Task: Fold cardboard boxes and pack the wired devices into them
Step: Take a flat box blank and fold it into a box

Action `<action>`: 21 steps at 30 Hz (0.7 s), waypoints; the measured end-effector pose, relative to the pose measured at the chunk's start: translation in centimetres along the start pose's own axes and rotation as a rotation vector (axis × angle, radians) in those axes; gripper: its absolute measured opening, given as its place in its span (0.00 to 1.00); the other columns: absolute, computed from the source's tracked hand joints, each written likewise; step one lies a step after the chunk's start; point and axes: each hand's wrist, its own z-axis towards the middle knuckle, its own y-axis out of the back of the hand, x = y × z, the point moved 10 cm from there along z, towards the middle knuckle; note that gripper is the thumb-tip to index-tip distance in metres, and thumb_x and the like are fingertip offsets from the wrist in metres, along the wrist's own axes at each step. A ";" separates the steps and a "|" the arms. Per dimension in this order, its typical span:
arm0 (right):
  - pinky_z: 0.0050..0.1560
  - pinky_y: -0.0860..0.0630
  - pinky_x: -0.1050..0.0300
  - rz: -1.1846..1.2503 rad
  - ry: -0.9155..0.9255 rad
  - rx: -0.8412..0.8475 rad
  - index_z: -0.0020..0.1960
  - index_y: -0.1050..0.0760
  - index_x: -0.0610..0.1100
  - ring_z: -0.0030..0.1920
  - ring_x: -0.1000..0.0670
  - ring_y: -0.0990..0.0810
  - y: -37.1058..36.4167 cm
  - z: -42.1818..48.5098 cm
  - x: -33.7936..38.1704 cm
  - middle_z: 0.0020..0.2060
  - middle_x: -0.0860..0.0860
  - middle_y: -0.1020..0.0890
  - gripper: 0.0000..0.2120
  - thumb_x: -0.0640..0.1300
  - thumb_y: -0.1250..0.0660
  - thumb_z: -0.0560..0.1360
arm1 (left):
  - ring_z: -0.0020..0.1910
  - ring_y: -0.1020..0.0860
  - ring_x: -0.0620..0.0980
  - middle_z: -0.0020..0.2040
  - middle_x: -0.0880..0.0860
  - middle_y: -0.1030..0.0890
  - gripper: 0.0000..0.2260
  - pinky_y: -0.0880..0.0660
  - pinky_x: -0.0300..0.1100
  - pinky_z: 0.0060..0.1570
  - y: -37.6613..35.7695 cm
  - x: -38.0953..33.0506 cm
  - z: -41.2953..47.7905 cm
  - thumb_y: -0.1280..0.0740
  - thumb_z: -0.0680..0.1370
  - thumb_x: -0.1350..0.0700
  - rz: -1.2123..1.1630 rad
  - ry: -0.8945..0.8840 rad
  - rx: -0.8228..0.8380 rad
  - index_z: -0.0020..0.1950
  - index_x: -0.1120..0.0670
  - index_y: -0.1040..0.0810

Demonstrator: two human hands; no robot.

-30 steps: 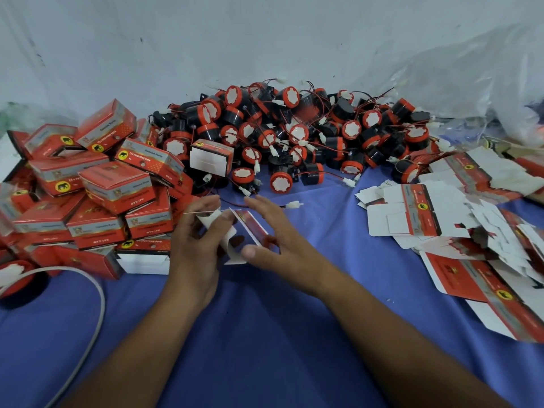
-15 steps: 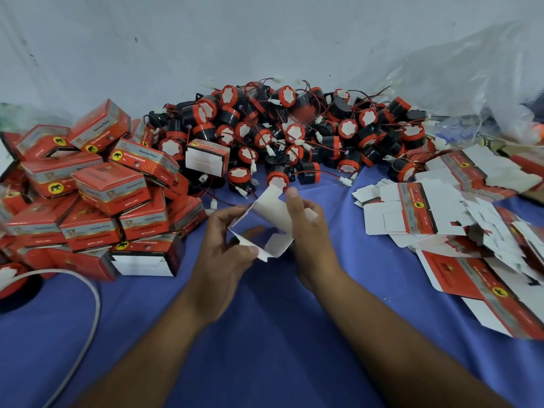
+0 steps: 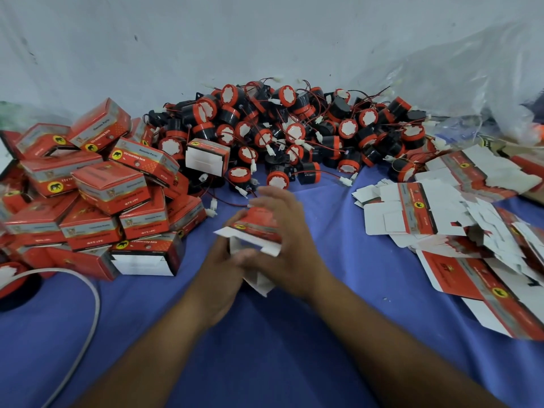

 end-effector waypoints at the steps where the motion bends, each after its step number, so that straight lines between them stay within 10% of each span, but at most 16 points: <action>1: 0.70 0.33 0.41 -0.029 0.036 0.081 0.67 0.26 0.43 0.73 0.46 0.36 -1.1 -0.1 0.6 0.69 0.45 0.31 0.33 0.53 0.20 0.66 | 0.52 0.17 0.56 0.52 0.59 0.17 0.14 0.20 0.45 0.45 0.7 0.0 -0.1 0.37 0.78 0.67 0.030 -0.002 -0.039 0.64 0.60 0.24; 5: 0.73 0.37 0.40 0.047 0.050 0.230 0.68 0.25 0.44 0.77 0.48 0.41 -2.3 -0.5 1.1 0.72 0.47 0.33 0.27 0.48 0.22 0.72 | 0.39 0.17 0.40 0.39 0.54 0.16 0.09 0.22 0.32 0.36 3.3 0.1 0.3 0.40 0.78 0.70 -0.080 0.043 -0.166 0.53 0.65 0.22; 14: 0.71 0.34 0.40 0.135 -0.089 0.059 0.60 0.21 0.39 0.73 0.46 0.32 0.2 0.5 -2.4 0.67 0.44 0.26 0.19 0.23 0.36 0.74 | 0.68 0.25 0.55 0.68 0.54 0.23 0.19 0.24 0.59 0.60 1.3 -0.2 0.9 0.33 0.77 0.50 -0.299 0.039 -0.048 0.69 0.45 0.24; 17: 0.68 0.32 0.39 0.045 0.010 0.022 0.55 0.19 0.35 0.71 0.42 0.30 0.9 0.9 -2.3 0.64 0.40 0.25 0.19 0.20 0.40 0.72 | 0.66 0.23 0.57 0.68 0.55 0.23 0.25 0.21 0.58 0.54 -0.2 -0.8 0.3 0.32 0.75 0.37 -0.285 0.026 0.025 0.67 0.50 0.24; 21: 0.67 0.32 0.59 -0.121 0.134 0.069 0.56 0.18 0.37 0.66 0.38 0.28 0.3 0.6 -1.2 0.66 0.38 0.27 0.20 0.24 0.38 0.69 | 0.61 0.20 0.57 0.64 0.57 0.21 0.15 0.21 0.58 0.49 -0.1 -0.3 0.3 0.41 0.81 0.49 -0.338 0.090 0.039 0.64 0.54 0.24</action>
